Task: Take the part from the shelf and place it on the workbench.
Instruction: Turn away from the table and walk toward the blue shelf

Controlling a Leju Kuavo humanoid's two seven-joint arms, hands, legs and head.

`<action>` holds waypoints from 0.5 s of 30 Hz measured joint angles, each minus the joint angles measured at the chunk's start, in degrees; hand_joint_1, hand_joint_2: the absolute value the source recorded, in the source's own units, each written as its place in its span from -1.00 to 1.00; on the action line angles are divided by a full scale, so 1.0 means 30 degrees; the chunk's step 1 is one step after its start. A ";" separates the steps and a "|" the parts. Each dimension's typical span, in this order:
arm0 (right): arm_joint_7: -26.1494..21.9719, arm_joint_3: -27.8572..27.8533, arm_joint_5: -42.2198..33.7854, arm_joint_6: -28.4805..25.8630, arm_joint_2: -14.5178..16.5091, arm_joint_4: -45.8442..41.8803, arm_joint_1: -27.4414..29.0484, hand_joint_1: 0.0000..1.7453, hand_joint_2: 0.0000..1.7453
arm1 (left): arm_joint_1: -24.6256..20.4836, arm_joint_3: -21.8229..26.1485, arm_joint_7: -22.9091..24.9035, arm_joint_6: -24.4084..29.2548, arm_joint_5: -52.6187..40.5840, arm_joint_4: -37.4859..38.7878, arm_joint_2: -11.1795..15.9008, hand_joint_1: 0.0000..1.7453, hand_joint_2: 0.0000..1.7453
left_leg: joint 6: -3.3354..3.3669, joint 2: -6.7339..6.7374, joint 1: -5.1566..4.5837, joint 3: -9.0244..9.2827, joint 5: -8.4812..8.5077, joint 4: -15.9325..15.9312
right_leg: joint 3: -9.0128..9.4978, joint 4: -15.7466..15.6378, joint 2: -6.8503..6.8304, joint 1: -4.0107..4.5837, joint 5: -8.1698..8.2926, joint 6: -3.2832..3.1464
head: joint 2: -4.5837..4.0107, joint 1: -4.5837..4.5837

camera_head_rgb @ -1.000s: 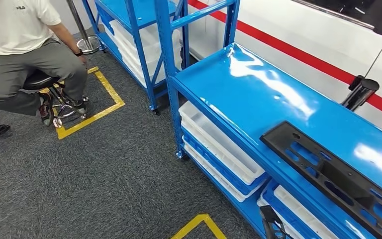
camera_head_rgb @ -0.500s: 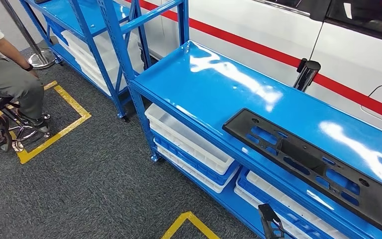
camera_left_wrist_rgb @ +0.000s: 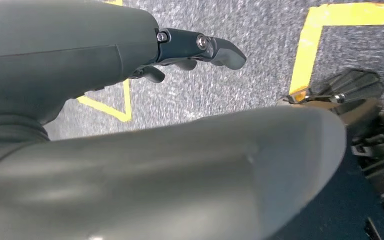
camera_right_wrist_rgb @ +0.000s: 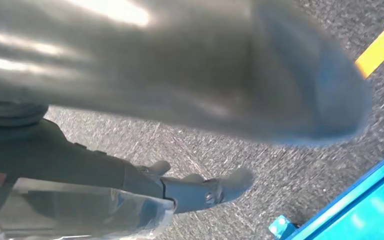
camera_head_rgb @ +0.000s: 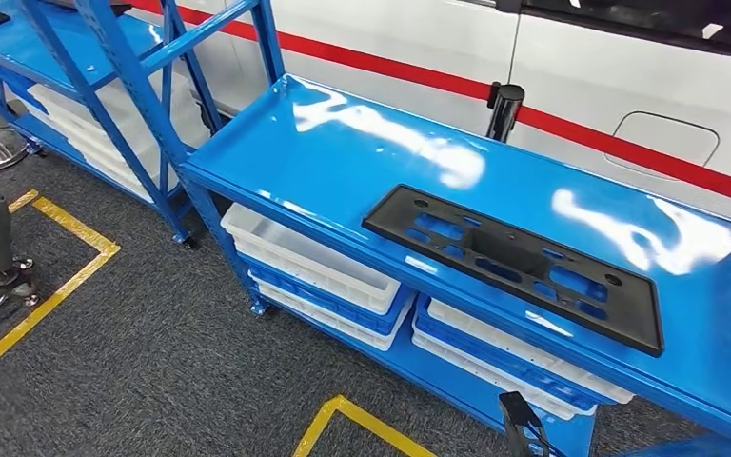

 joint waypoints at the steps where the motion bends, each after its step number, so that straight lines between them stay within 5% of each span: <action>1: 0.0005 -0.0013 0.0007 0.0004 -0.0015 0.0000 0.0035 -1.00 -1.00 | -0.0013 0.0004 0.0000 0.0002 0.0000 0.0000 0.0002 -1.00 -1.00 | -0.0100 -0.0017 0.0097 0.0013 -0.0111 0.0098 | -0.0009 0.0006 0.0253 -0.0038 0.0036 -0.0132 | 0.0000 -0.0003; 3: 0.0020 -0.0035 0.0016 0.0005 -0.0011 0.0000 0.0071 -1.00 -1.00 | -0.0011 0.0015 0.0000 0.0002 0.0000 0.0002 0.0005 -1.00 -1.00 | -0.0297 -0.0892 0.0277 -0.0360 -0.0951 0.1171 | -0.0034 0.0003 0.0748 -0.0125 0.0159 -0.0398 | 0.0000 -0.0042; 5: 0.0025 -0.0040 0.0018 0.0009 0.0022 0.0000 0.0064 -1.00 -1.00 | 0.0022 0.0033 0.0000 0.0000 -0.0002 0.0005 0.0007 -1.00 -1.00 | -0.0391 -0.2120 0.0343 -0.1435 -0.2404 0.3646 | -0.0102 0.0012 0.1209 -0.0067 0.0255 -0.0556 | 0.0000 -0.0104; 7: 0.0043 -0.0044 0.0040 0.0027 0.0029 0.0000 0.0081 -1.00 -1.00 | 0.0056 0.0053 0.0005 0.0000 -0.0009 0.0007 0.0007 -1.00 -1.00 | -0.0331 -0.2510 0.0335 -0.2458 -0.3158 0.5733 | -0.0164 0.0027 0.1760 0.0102 0.0304 -0.0635 | 0.0000 -0.0118; 9: 0.0185 -0.0047 0.0082 0.0104 0.0027 0.0000 0.0120 -1.00 -1.00 | 0.0066 0.0075 0.0014 0.0000 -0.0036 0.0007 0.0011 -1.00 -1.00 | -0.0064 -0.2656 0.0283 -0.2324 -0.2451 0.5244 | -0.0169 0.0031 0.2351 0.0280 0.0348 -0.0695 | 0.0000 -0.0111; 12: 0.0585 -0.0056 0.0182 0.0255 0.0071 0.0004 0.0121 -1.00 -1.00 | 0.0062 0.0109 0.0038 -0.0024 -0.0153 0.0007 0.0069 -1.00 -1.00 | 0.0686 -0.3704 0.0093 -0.0628 -0.0556 0.1539 | -0.0157 0.0011 0.3142 0.0417 0.0440 -0.0737 | 0.0000 -0.0064; 14: 0.0905 -0.0064 0.0271 0.0386 0.0111 0.0005 0.0147 -1.00 -1.00 | 0.0041 0.0120 0.0058 -0.0047 -0.0240 0.0011 0.0124 -1.00 -1.00 | 0.0998 -0.4039 -0.0061 -0.0204 -0.0302 0.0623 | -0.0232 -0.0019 0.3520 0.0364 0.0531 -0.0646 | 0.0000 -0.0036; 15: 0.1059 -0.0071 0.0320 0.0435 0.0093 0.0004 0.0184 -1.00 -1.00 | 0.0023 0.0120 0.0077 -0.0060 -0.0279 0.0015 0.0118 -1.00 -1.00 | 0.1055 -0.3830 -0.0134 -0.0176 -0.0267 0.0557 | -0.0275 -0.0066 0.3710 0.0370 0.0590 -0.0552 | 0.0000 -0.0038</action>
